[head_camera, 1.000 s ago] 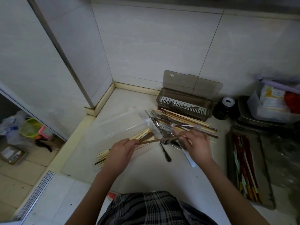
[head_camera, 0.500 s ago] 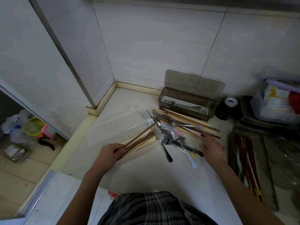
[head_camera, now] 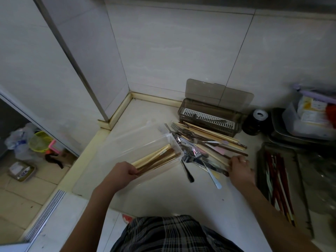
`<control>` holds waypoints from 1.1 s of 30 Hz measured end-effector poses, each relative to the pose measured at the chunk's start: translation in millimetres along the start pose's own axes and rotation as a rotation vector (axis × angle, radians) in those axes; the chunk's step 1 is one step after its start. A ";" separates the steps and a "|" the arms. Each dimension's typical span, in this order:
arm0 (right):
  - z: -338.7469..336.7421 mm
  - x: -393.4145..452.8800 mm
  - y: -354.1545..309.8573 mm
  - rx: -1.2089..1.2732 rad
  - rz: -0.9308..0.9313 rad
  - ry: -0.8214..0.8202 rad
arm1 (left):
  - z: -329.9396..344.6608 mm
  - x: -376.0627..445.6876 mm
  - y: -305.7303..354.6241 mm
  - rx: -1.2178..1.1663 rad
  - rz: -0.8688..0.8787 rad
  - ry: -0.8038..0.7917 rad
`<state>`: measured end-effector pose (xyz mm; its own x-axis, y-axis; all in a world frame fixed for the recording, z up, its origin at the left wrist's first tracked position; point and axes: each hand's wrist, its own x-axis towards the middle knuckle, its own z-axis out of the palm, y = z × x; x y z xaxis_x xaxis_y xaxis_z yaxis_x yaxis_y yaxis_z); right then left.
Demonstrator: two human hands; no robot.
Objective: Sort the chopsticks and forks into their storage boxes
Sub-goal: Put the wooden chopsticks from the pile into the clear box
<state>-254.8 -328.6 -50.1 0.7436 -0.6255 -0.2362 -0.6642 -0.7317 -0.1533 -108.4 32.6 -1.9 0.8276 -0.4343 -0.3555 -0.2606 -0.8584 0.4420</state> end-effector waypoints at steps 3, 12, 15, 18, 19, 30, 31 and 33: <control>0.5 -4.3 -1.2 -0.005 -0.008 0.018 | -0.6 4.1 1.8 0.083 0.006 -0.028; -0.9 -23.2 -4.8 0.459 -0.050 0.285 | -1.0 8.0 2.3 0.209 0.059 -0.075; -3.0 -23.5 -7.6 0.585 -0.025 0.333 | -0.6 12.2 3.8 0.228 0.029 -0.114; -6.9 -22.7 -9.6 0.651 -0.035 0.372 | -1.8 15.0 4.2 0.264 0.014 -0.222; -8.7 -22.9 -10.9 0.672 -0.040 0.366 | -1.3 15.9 4.0 0.277 0.016 -0.252; -9.0 -36.6 -18.5 0.752 -0.081 0.297 | -0.6 9.9 -2.3 0.267 0.049 -0.170; -8.3 -37.1 -17.9 0.756 -0.071 0.287 | -0.4 9.5 -2.4 0.280 0.054 -0.174; -6.9 -37.0 -16.3 0.747 -0.056 0.283 | -0.6 9.9 -1.4 0.311 0.044 -0.203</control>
<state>-270.9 -295.4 -32.2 0.7025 -0.7112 0.0280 -0.4263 -0.4519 -0.7836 -99.6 29.7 -5.5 0.7048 -0.4913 -0.5118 -0.4580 -0.8660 0.2006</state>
